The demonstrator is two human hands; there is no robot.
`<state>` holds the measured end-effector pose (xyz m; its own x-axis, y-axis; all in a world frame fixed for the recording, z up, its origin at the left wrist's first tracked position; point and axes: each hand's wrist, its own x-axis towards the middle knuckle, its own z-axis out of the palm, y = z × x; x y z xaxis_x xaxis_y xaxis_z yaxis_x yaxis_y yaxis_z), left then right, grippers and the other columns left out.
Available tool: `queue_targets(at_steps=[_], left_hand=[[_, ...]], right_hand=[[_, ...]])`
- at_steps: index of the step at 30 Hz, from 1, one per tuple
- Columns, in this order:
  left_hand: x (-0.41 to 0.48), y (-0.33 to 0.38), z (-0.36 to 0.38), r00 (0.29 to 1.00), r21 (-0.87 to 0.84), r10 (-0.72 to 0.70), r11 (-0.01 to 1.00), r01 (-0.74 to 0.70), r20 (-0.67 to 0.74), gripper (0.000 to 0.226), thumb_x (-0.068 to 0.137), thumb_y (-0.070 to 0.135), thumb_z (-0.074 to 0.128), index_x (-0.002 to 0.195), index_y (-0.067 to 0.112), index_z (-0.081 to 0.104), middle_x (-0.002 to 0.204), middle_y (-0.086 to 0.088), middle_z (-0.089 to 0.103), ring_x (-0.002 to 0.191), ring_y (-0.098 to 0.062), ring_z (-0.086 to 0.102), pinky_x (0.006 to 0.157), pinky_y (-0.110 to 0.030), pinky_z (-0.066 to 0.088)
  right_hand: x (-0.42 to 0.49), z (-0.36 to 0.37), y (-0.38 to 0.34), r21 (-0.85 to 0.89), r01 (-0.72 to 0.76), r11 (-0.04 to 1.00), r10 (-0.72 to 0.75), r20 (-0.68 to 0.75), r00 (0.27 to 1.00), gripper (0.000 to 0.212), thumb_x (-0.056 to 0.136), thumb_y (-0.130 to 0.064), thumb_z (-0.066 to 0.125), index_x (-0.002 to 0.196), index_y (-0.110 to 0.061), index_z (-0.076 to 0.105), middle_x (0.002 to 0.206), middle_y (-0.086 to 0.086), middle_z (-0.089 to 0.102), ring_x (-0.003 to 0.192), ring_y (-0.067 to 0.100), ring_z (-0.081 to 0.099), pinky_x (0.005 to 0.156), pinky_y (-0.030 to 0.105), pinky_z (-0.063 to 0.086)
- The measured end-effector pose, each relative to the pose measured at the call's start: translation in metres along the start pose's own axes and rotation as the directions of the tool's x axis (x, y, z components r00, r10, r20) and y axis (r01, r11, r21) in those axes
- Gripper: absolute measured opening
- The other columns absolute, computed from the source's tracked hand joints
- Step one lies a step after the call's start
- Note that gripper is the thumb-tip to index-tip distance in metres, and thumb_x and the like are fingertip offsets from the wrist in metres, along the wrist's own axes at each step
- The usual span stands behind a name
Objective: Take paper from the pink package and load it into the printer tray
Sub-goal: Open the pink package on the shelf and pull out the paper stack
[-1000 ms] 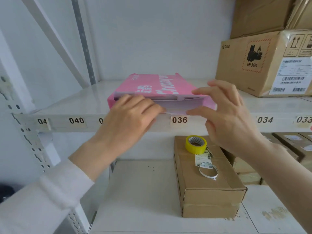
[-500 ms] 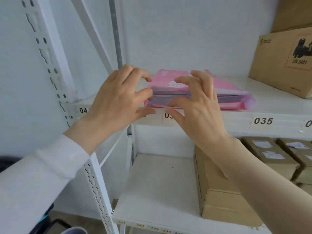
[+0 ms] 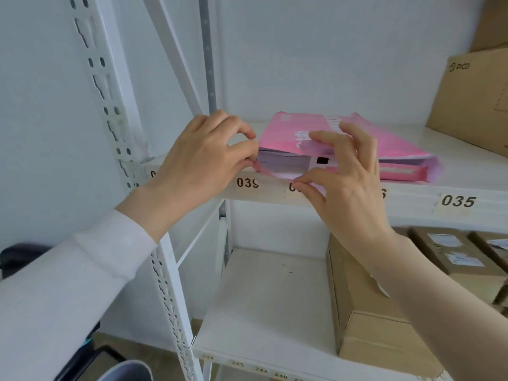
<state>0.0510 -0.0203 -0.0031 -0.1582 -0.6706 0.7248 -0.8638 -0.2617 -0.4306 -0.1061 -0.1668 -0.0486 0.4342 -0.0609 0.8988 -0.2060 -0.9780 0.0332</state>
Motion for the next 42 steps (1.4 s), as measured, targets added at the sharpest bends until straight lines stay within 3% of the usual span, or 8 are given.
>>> queue_targets(at_steps=[7,12,18,23,26,31,37,42], left_hand=[[-0.007,0.022,-0.004,0.995,-0.017,0.039,0.999,-0.041,-0.089,0.016,0.082,0.028,0.057,0.084,0.014,0.064,0.120,-0.013,0.061,0.109,-0.030,0.043,0.083,-0.039,0.037],[0.001,0.051,0.002,0.982,-0.018,0.102,0.994,-0.106,-0.159,0.021,0.083,0.025,0.058,0.096,0.011,0.064,0.100,-0.011,0.065,0.091,-0.025,0.042,0.077,-0.035,0.037],[0.013,0.067,0.008,0.994,-0.041,0.063,0.997,-0.067,-0.085,0.025,0.087,0.022,0.051,0.104,0.007,0.060,0.100,-0.009,0.066,0.088,-0.030,0.061,0.076,-0.035,0.041],[0.007,0.079,0.005,0.997,-0.142,-0.059,0.989,0.051,-0.050,0.018,0.089,0.015,0.046,0.093,0.008,0.062,0.069,-0.003,0.065,0.058,-0.025,0.060,0.040,-0.029,0.040],[0.007,0.081,0.010,0.991,-0.197,-0.136,0.972,0.131,-0.012,0.017,0.081,0.002,0.057,0.098,0.007,0.061,0.078,-0.007,0.065,0.056,-0.028,0.061,0.032,-0.028,0.041],[0.017,0.083,0.012,0.957,-0.130,-0.287,0.948,0.290,0.042,0.049,0.060,-0.012,0.074,0.104,0.006,0.060,0.093,-0.012,0.061,0.059,-0.027,0.060,0.035,-0.023,0.035],[0.035,0.083,0.005,0.958,0.074,-0.277,0.956,0.282,-0.069,0.022,0.062,0.002,0.076,0.077,0.014,0.064,0.083,-0.006,0.060,0.072,-0.025,0.056,0.041,-0.021,0.020],[0.045,0.071,0.015,0.953,0.066,-0.203,0.973,0.222,-0.225,0.011,0.073,0.006,0.069,0.075,0.015,0.064,0.103,-0.009,0.064,0.091,-0.025,0.038,0.061,-0.030,0.030]], right_hand=[[-0.028,-0.020,0.023,-0.188,0.196,0.962,-0.207,-0.045,0.977,0.028,0.077,-0.031,0.071,0.101,-0.017,0.068,0.131,0.009,0.043,0.121,0.029,0.030,0.099,0.037,0.029],[-0.034,-0.041,0.048,-0.239,0.098,0.966,-0.128,-0.113,0.985,0.033,0.083,-0.025,0.068,0.109,-0.005,0.061,0.110,0.017,0.061,0.098,0.030,0.043,0.083,0.040,0.038],[-0.032,-0.056,0.055,-0.296,0.062,0.953,-0.079,-0.046,0.996,0.031,0.086,-0.024,0.059,0.106,-0.001,0.064,0.098,0.017,0.066,0.090,0.029,0.045,0.077,0.039,0.036],[-0.041,-0.060,0.050,-0.291,0.119,0.949,-0.133,-0.028,0.991,0.020,0.091,-0.019,0.055,0.085,-0.005,0.067,0.074,0.012,0.065,0.065,0.032,0.058,0.059,0.039,0.039],[-0.042,-0.058,0.047,-0.272,0.108,0.956,-0.117,-0.016,0.993,0.017,0.090,-0.011,0.055,0.079,-0.004,0.066,0.066,0.010,0.062,0.055,0.031,0.055,0.050,0.035,0.040],[-0.021,-0.055,0.040,-0.304,-0.057,0.951,0.036,-0.074,0.997,0.009,0.083,-0.007,0.060,0.088,-0.007,0.068,0.072,0.008,0.067,0.051,0.030,0.056,0.038,0.025,0.035],[-0.006,-0.049,0.044,-0.376,-0.077,0.923,0.044,-0.096,0.994,0.007,0.084,-0.010,0.063,0.080,-0.011,0.068,0.072,0.010,0.064,0.046,0.031,0.055,0.033,0.024,0.036],[-0.002,-0.046,0.047,-0.394,-0.092,0.915,0.051,-0.114,0.992,0.008,0.080,-0.008,0.068,0.072,-0.012,0.067,0.068,0.009,0.061,0.042,0.028,0.048,0.034,0.022,0.033]])
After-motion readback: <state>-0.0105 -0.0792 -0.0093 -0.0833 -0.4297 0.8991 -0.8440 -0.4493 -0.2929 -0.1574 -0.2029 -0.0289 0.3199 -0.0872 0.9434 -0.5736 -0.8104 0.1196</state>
